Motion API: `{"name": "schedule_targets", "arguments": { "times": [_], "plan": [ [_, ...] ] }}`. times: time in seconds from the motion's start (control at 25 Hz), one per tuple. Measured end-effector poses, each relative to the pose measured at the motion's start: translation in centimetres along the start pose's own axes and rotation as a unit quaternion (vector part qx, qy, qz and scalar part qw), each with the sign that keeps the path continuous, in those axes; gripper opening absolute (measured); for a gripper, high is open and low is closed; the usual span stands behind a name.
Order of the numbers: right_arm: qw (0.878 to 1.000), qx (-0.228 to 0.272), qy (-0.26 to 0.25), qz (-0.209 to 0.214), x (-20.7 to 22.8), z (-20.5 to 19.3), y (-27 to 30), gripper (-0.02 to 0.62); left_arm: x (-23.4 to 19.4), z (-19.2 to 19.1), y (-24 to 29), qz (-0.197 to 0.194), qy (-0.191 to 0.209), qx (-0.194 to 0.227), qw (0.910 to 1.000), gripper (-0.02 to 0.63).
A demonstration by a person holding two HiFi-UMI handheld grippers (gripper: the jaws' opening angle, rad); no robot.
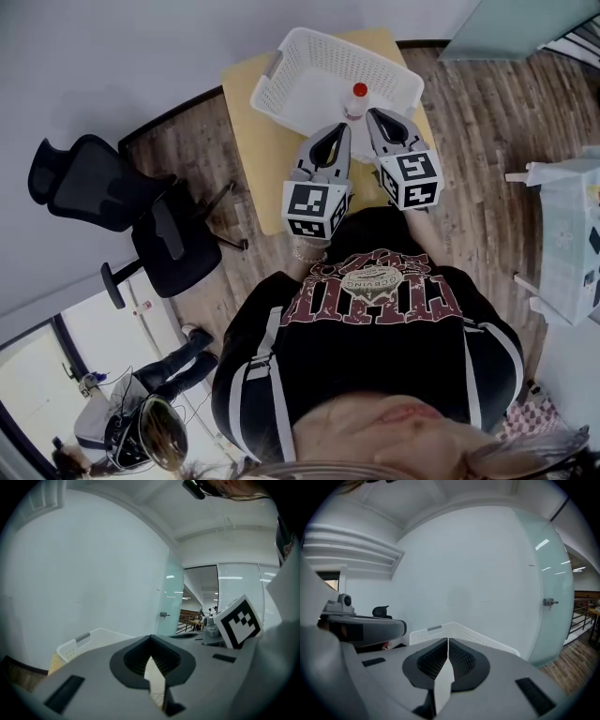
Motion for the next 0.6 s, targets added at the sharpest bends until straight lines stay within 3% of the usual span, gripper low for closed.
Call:
{"name": "schedule_targets", "arguments": {
  "times": [0.6],
  "plan": [
    [0.999, -0.045, 0.003, -0.012, 1.9, -0.5, 3.7, 0.020, -2.6, 0.0, 0.1, 0.018, -0.011, -0.001, 0.9998, 0.046]
  ]
}}
Point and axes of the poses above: the fingertips, and each gripper's own axes: y forward along the fingers, x to its right, z out of its top, the point moved 10 cm from there along -y, backward along the fingers, and after that the axes turned 14 degrees about z, right-handed, at the moved point
